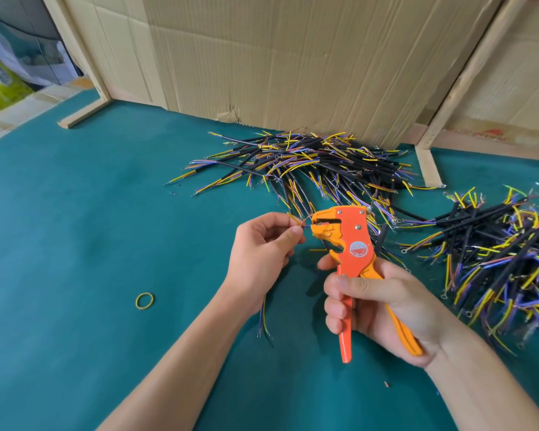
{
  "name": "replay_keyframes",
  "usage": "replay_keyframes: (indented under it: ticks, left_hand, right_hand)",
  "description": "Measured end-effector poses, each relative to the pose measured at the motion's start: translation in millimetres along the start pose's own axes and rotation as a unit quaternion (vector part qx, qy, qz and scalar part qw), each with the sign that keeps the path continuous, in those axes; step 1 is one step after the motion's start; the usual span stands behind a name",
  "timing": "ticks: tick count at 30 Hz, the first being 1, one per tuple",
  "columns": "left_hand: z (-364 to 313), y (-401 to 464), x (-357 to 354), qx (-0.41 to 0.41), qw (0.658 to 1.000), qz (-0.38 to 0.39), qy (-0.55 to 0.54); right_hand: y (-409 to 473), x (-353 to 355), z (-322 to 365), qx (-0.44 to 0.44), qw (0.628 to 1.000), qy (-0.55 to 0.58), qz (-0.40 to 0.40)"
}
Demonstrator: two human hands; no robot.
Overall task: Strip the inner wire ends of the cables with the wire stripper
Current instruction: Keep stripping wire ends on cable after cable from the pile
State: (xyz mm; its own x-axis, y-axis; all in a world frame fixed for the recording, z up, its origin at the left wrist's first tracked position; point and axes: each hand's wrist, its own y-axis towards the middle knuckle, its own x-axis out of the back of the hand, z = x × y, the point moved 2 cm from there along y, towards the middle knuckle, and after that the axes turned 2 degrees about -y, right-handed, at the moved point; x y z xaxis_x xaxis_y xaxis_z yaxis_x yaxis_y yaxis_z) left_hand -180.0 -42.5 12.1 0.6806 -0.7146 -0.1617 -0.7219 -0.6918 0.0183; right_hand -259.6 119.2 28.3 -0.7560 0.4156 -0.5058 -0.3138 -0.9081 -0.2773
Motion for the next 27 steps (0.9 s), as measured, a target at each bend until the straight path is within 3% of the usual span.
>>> replay_keyframes:
  ticks: [15,27]
  left_hand:
    - [-1.3,-0.6,0.4,-0.001,1.0,0.002,-0.004]
    - [-3.0,-3.6,-2.4,-0.002,1.0,0.012,-0.009]
  right_hand:
    - [-2.4,2.0,2.5,-0.014,1.0,0.007,0.025]
    - [-2.3,-4.6,3.6,0.009,0.999,-0.022,-0.022]
